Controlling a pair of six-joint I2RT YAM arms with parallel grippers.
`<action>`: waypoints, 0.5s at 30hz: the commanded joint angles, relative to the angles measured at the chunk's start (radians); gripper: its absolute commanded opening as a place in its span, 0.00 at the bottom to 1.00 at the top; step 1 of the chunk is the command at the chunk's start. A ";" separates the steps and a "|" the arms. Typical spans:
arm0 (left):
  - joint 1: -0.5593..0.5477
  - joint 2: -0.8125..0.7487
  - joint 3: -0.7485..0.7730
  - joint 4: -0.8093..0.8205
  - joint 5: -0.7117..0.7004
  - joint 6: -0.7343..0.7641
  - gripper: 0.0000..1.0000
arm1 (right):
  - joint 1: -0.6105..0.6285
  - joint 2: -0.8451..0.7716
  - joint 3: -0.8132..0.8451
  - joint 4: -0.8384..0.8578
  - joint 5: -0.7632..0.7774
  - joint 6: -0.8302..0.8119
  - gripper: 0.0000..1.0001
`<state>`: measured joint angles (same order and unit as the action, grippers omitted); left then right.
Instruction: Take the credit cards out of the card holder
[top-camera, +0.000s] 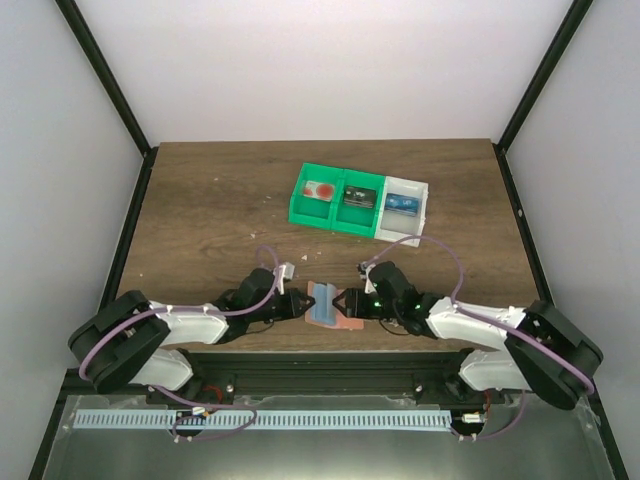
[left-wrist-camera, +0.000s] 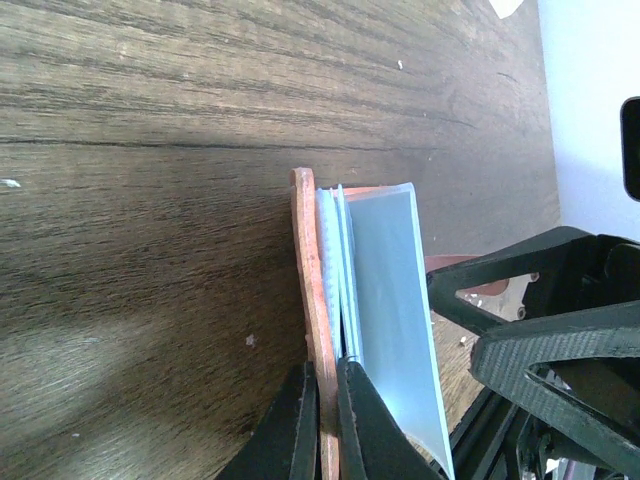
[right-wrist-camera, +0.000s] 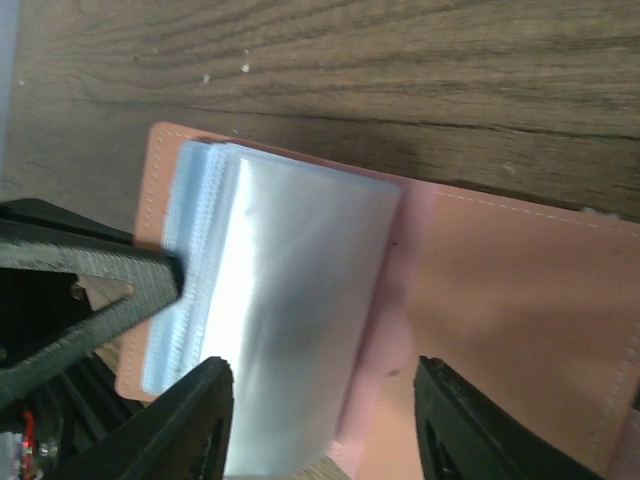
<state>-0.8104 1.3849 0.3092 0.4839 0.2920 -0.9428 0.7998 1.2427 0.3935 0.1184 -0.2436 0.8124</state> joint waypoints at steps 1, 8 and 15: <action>-0.003 -0.021 -0.021 0.027 -0.022 -0.023 0.00 | -0.005 0.038 0.058 0.021 -0.037 0.006 0.58; -0.003 -0.031 -0.037 0.048 -0.019 -0.048 0.00 | 0.006 0.084 0.096 0.041 -0.069 0.024 0.76; -0.003 -0.066 -0.035 0.038 -0.027 -0.056 0.00 | 0.035 0.150 0.153 -0.001 -0.050 0.001 0.81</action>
<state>-0.8104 1.3502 0.2794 0.4992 0.2787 -0.9913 0.8181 1.3567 0.4908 0.1356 -0.2955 0.8276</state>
